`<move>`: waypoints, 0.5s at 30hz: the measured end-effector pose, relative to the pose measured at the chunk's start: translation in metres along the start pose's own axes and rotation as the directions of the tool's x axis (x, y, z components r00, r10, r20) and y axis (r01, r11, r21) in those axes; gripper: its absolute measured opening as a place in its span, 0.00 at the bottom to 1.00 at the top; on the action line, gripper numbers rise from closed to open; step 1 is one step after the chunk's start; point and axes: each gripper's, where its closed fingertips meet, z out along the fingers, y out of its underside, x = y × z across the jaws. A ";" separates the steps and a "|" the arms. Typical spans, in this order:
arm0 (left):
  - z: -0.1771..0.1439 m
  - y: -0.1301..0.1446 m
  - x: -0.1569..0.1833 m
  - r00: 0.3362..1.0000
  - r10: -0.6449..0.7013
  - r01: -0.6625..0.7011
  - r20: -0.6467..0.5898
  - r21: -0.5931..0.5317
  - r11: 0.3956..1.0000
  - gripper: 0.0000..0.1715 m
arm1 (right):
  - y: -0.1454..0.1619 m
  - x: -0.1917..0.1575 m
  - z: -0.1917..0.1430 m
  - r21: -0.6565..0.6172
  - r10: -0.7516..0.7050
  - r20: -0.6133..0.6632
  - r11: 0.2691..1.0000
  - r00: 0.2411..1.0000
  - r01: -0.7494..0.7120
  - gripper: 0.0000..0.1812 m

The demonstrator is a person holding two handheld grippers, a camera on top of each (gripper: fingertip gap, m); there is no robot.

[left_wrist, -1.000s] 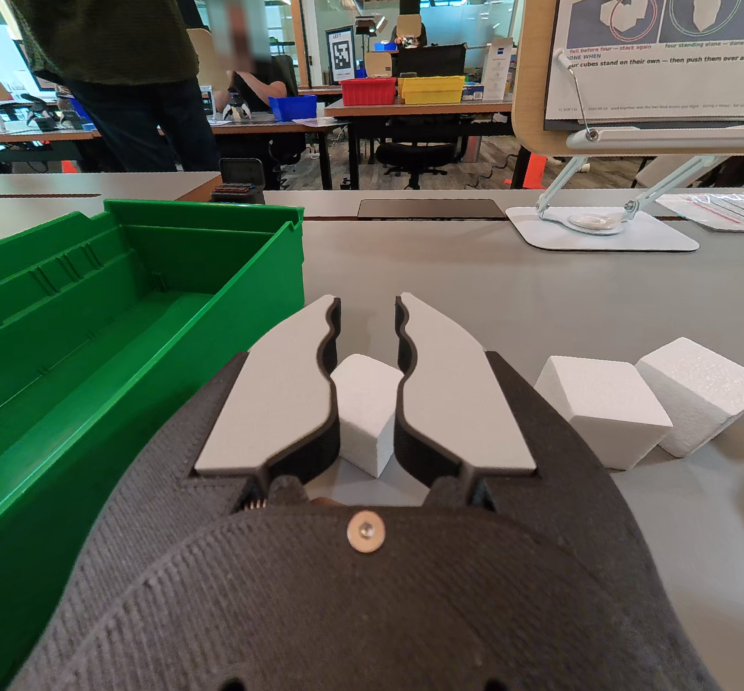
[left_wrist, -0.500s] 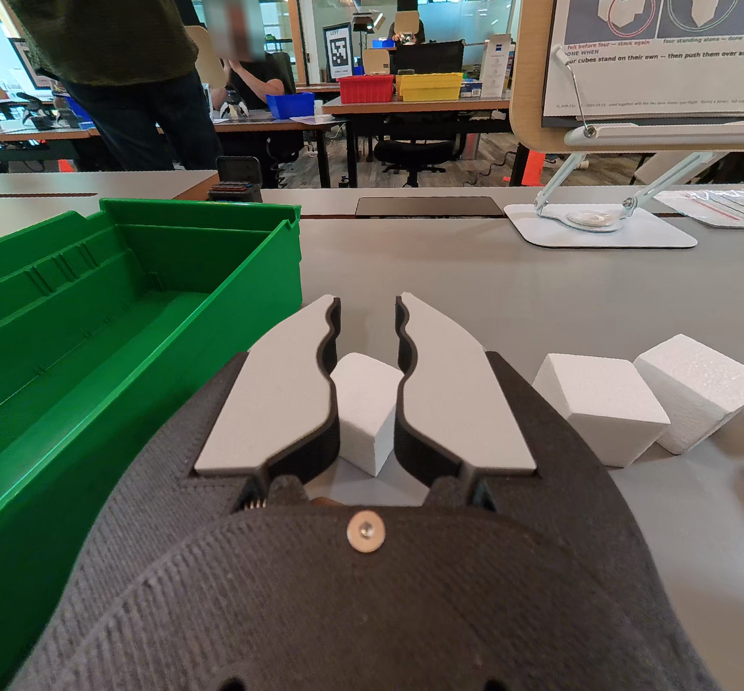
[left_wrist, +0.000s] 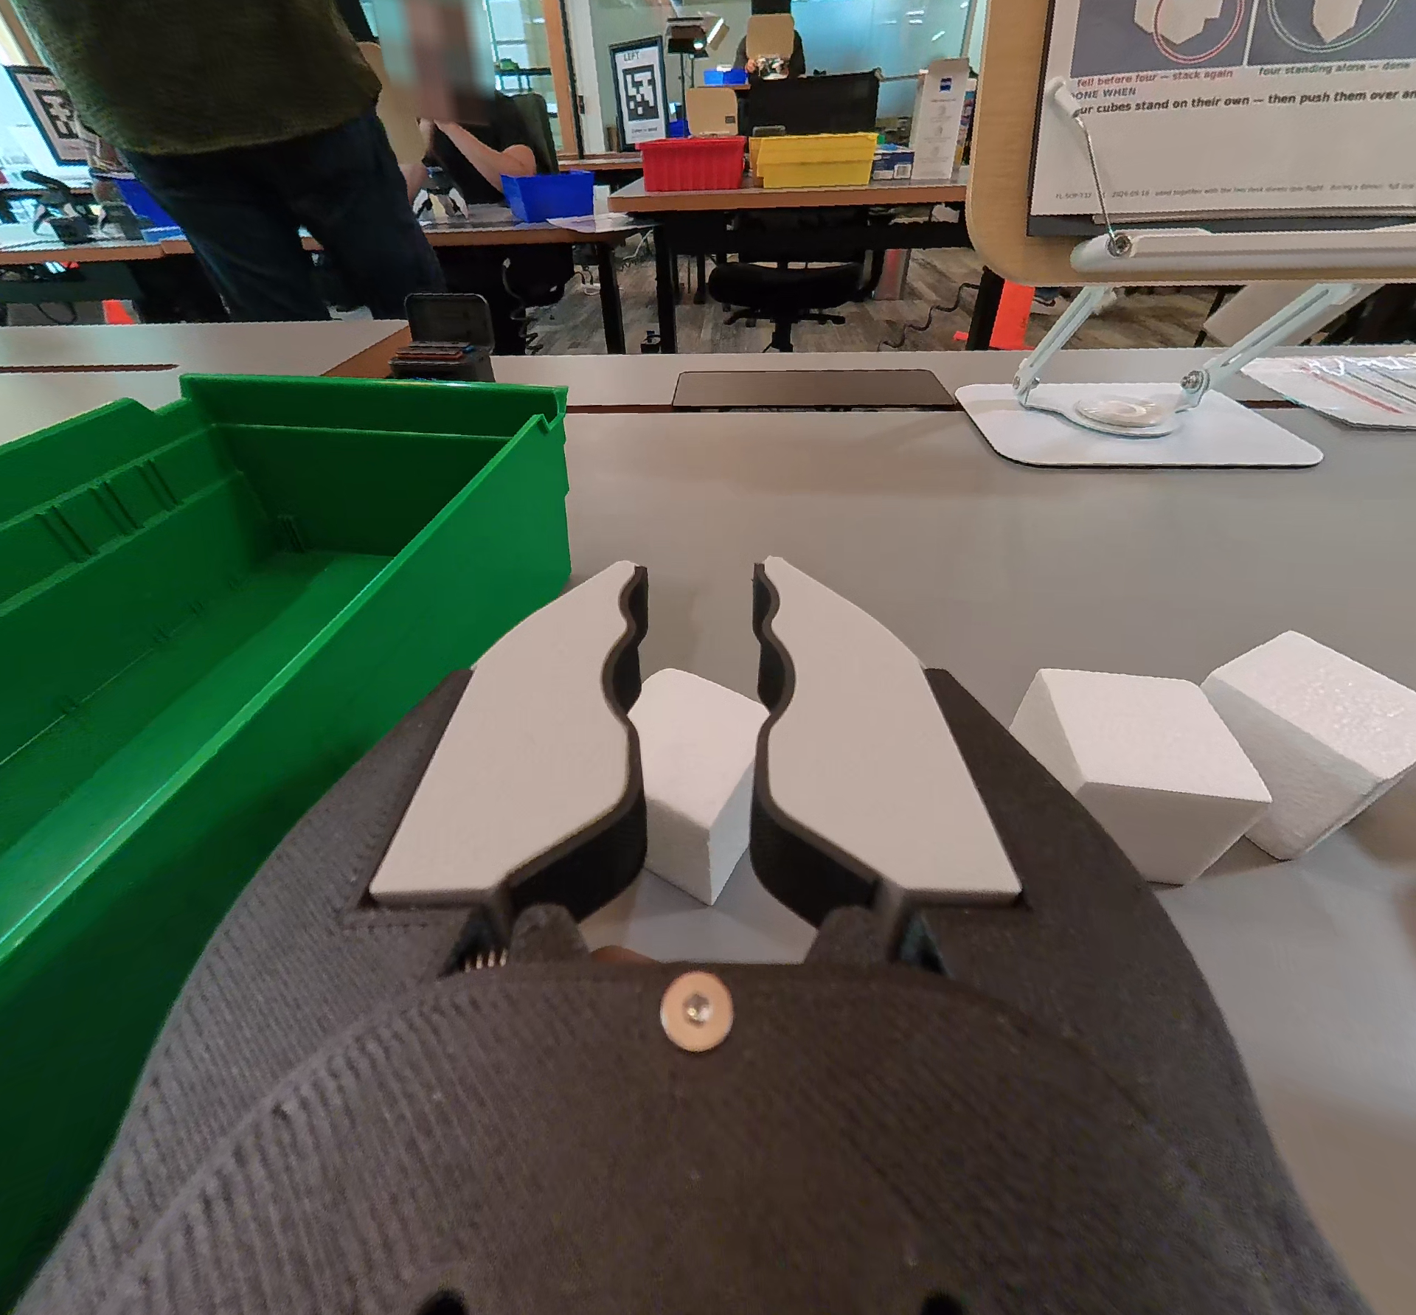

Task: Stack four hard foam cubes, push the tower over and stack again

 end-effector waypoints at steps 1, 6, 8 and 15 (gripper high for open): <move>0.000 0.000 0.000 1.000 0.000 0.000 0.000 0.000 1.000 0.16 | 0.000 -0.001 0.000 -0.001 -0.002 0.003 1.000 1.000 0.002 0.46; 0.000 0.000 0.000 1.000 0.001 -0.001 0.000 0.000 1.000 0.16 | 0.000 -0.003 0.000 -0.002 -0.016 0.010 1.000 1.000 0.016 0.45; 0.000 0.000 0.000 1.000 0.001 -0.001 0.000 -0.001 1.000 0.16 | 0.000 -0.003 -0.001 0.003 -0.023 0.008 1.000 1.000 0.023 0.44; 0.000 0.000 -0.001 1.000 -0.004 0.004 0.002 -0.001 1.000 0.16 | 0.006 -0.008 -0.003 -0.026 -0.035 0.023 0.999 0.999 0.035 0.44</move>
